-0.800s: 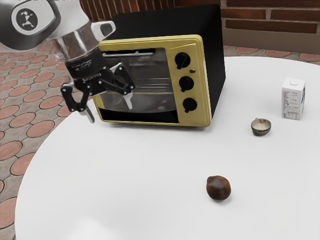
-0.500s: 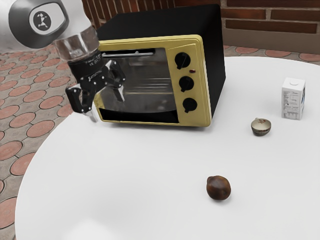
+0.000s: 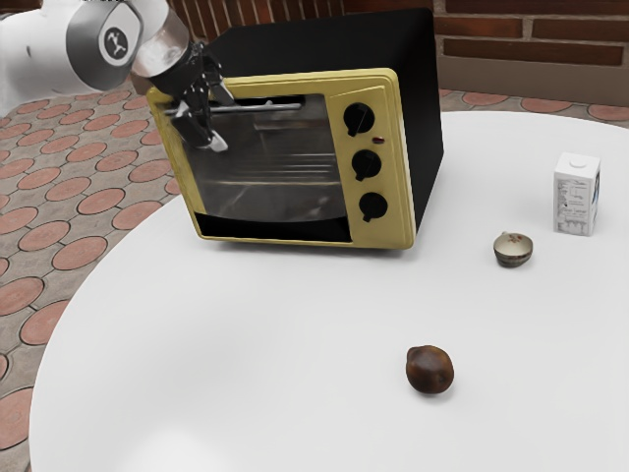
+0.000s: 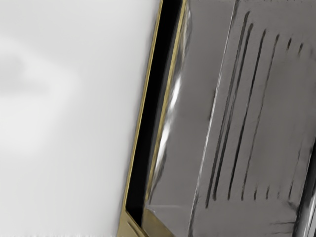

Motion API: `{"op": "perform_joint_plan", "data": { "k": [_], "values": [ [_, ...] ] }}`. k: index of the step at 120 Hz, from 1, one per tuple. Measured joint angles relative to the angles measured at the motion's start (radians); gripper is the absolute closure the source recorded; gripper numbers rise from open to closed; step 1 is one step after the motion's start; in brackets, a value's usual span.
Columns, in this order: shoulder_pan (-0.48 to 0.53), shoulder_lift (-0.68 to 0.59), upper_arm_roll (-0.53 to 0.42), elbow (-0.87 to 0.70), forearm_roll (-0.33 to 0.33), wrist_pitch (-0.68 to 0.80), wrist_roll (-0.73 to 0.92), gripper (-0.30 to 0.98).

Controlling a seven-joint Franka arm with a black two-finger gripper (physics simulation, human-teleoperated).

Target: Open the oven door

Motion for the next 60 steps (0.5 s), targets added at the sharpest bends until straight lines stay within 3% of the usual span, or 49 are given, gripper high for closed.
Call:
{"op": "perform_joint_plan", "data": {
  "k": [60],
  "values": [
    [0.027, 0.044, -0.006, 0.026, -0.088, 0.201, -0.118, 0.00]
  ]
}}
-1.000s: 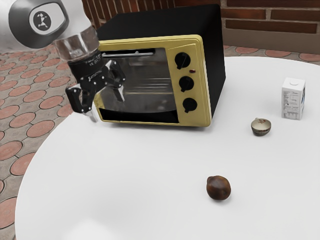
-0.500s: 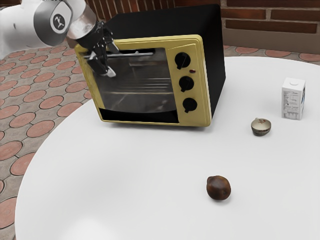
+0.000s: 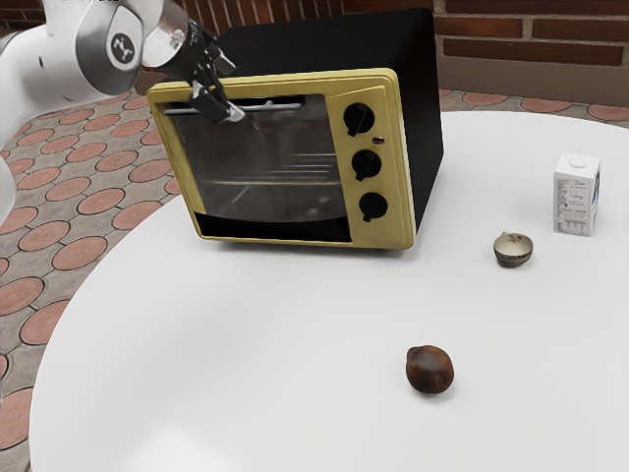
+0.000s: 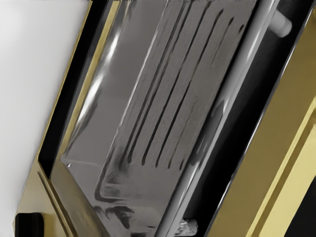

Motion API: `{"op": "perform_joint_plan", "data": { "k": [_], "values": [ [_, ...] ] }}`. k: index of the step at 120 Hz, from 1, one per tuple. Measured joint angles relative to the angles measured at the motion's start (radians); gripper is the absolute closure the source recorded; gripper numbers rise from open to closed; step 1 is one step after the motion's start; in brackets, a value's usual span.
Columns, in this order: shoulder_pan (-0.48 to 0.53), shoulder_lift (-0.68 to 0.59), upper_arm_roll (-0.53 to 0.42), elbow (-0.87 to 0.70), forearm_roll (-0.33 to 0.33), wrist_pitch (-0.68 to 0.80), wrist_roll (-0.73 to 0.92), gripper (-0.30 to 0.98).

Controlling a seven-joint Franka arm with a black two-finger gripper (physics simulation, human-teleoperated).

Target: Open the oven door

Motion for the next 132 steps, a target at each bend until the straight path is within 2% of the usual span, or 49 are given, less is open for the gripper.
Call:
{"op": "perform_joint_plan", "data": {
  "k": [132],
  "values": [
    [0.053, 0.073, 0.000, -0.046, 0.003, 0.067, 0.047, 0.00]
  ]
}}
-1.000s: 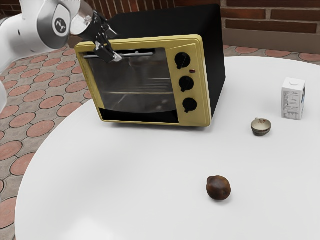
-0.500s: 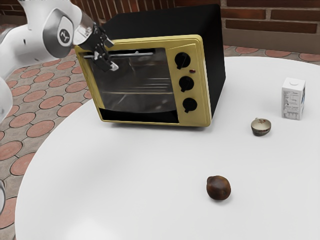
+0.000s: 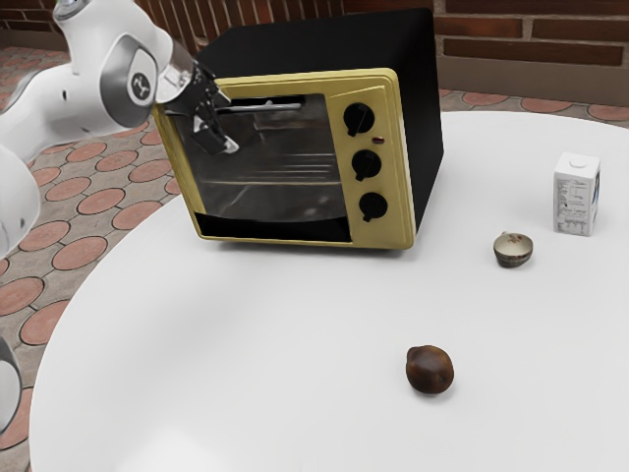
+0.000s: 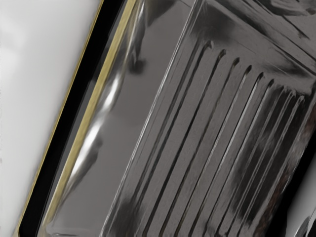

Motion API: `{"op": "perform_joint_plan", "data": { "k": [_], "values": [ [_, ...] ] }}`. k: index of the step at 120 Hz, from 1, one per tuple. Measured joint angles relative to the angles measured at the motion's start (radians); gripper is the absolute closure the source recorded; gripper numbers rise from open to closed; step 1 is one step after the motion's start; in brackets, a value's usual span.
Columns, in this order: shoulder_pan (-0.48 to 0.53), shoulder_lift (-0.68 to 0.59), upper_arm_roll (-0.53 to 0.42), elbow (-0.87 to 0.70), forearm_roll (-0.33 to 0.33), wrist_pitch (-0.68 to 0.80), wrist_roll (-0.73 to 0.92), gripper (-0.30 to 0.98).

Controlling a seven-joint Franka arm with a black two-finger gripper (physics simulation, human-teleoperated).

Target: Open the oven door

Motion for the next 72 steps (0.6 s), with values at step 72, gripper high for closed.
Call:
{"op": "perform_joint_plan", "data": {
  "k": [72],
  "values": [
    [-0.022, -0.258, 0.006, -0.425, -0.006, 0.102, 0.010, 0.02]
  ]
}}
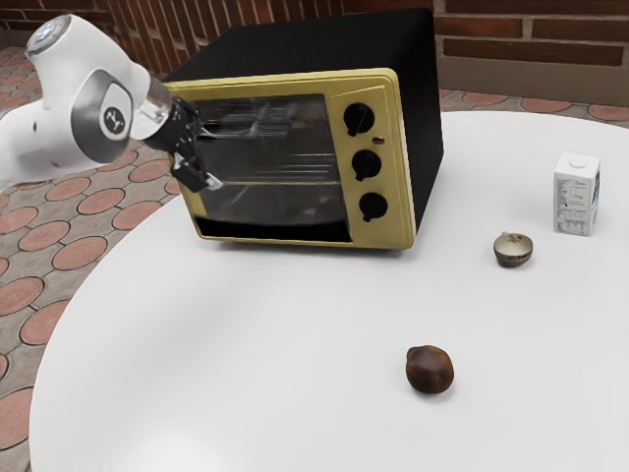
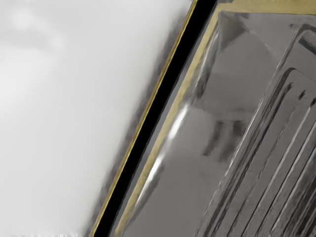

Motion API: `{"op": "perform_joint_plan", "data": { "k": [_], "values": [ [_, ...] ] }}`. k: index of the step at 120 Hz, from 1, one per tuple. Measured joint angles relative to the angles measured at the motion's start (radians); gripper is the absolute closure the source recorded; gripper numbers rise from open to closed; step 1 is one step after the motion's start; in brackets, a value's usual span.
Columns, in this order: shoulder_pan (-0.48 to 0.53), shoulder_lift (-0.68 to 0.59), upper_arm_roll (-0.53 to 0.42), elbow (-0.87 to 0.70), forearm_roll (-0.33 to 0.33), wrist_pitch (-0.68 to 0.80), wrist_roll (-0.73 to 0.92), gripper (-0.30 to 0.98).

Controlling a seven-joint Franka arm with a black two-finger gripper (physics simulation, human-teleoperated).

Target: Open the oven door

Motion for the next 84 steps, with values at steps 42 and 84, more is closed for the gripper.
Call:
{"op": "perform_joint_plan", "data": {
  "k": [42, 84],
  "values": [
    [-0.034, -0.272, -0.003, -0.406, -0.018, 0.082, -0.013, 0.02],
    [0.047, -0.466, -0.147, -0.289, 0.040, -0.062, -0.072, 0.01]
  ]
}}
